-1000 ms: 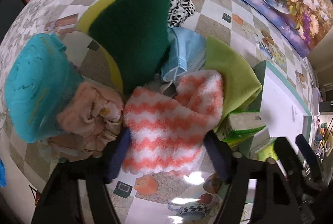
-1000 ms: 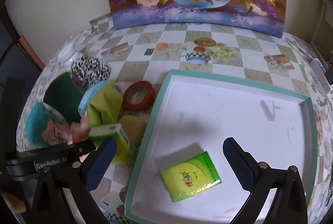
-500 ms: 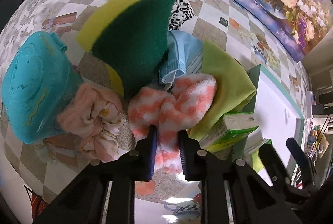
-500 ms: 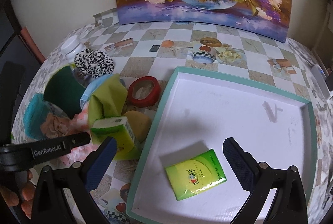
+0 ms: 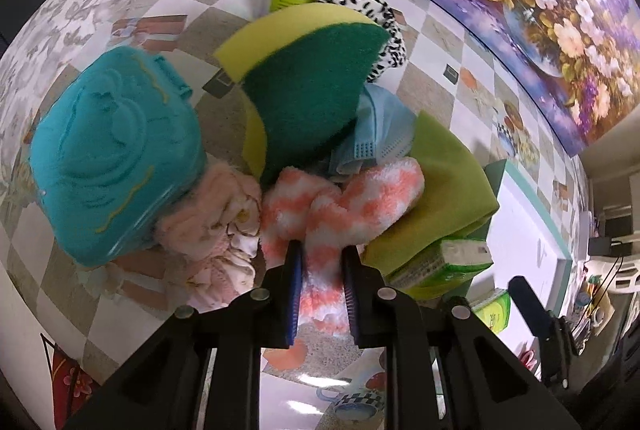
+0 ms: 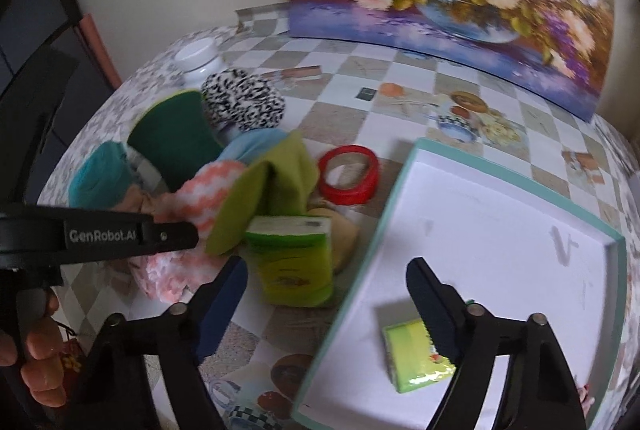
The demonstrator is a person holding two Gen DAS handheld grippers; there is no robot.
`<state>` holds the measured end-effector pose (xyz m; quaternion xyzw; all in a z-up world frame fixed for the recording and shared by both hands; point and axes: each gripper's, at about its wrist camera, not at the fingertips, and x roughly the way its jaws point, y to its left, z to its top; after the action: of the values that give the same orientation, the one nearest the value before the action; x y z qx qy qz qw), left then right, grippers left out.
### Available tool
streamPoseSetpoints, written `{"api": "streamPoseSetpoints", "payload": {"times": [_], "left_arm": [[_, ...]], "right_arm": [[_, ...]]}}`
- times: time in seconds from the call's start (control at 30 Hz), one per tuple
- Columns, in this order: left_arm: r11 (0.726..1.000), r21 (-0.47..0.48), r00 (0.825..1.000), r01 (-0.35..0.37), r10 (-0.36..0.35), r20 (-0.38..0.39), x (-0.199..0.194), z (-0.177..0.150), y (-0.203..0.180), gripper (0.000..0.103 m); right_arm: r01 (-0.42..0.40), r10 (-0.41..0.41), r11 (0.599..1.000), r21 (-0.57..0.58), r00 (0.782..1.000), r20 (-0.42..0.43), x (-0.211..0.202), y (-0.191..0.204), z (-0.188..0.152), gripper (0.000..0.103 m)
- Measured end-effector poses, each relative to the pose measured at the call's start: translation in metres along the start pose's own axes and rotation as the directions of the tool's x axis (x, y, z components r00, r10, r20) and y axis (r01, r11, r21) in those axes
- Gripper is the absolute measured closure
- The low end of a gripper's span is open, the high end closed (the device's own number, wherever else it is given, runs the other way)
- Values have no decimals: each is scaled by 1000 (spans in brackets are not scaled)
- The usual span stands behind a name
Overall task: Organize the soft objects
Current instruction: 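Grasp the pink-white zigzag towel with the left tool while the right tool grasps the green tissue box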
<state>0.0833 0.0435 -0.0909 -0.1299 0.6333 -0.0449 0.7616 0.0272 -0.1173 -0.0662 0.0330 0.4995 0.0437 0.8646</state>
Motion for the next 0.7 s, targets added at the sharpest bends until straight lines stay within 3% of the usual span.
{"api": "streamPoseSetpoints", "payload": {"times": [0.6, 0.7], "left_arm": [[999, -44, 1000, 3, -4, -19, 3, 2, 7, 83], [999, -46, 1000, 4, -4, -21, 4, 3, 6, 83]], "right_arm": [[23, -23, 1000, -9, 999, -39, 24, 19, 7, 51], [22, -22, 1000, 0, 999, -41, 26, 18, 8, 52]]}}
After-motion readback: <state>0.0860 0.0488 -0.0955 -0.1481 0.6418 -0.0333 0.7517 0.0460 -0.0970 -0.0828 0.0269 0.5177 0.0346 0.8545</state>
